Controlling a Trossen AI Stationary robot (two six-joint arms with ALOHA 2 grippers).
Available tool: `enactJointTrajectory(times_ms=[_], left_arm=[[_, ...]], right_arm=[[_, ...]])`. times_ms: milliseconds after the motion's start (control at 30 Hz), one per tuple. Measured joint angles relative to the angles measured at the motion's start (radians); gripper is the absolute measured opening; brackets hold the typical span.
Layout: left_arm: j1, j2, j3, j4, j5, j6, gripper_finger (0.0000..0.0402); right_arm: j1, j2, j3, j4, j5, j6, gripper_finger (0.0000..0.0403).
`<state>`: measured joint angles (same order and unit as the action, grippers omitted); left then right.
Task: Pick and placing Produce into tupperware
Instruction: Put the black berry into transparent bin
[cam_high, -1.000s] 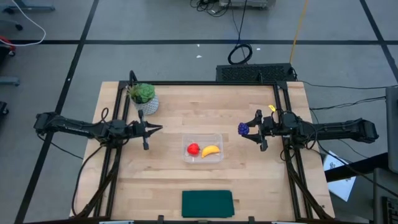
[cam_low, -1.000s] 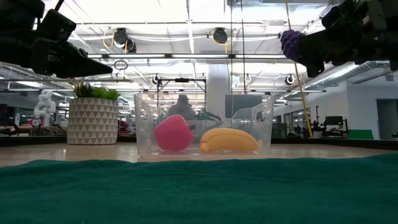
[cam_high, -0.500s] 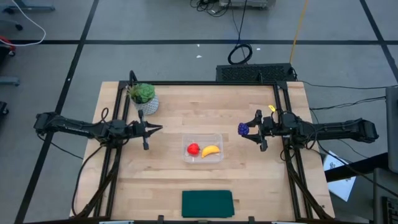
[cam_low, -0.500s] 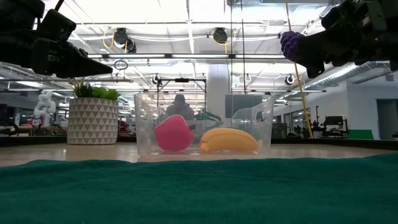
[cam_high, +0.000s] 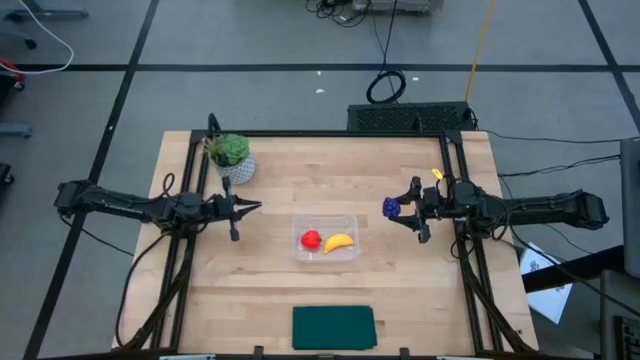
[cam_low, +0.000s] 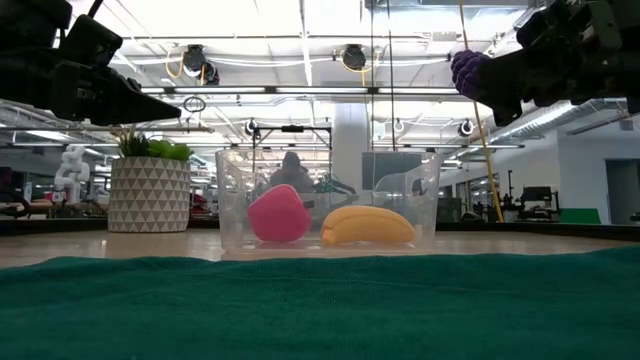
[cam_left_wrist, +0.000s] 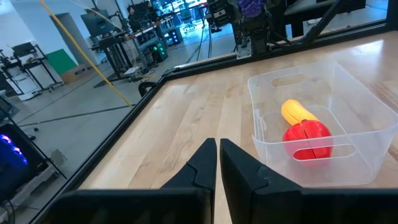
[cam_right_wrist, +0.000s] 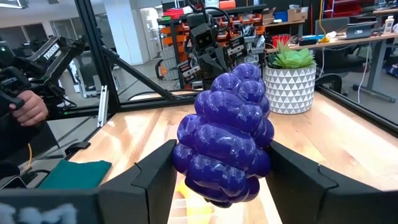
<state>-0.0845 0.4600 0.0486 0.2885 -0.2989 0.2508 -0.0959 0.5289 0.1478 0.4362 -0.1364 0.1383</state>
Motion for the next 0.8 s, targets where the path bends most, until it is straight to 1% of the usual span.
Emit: enactJointTrajectory(times_ms=[800], left_arm=[[0.0,0.0,0.0,0.0,0.0,0.0,0.0026]], right_arm=[[0.0,0.0,0.0,0.0,0.0,-0.005,0.0206]])
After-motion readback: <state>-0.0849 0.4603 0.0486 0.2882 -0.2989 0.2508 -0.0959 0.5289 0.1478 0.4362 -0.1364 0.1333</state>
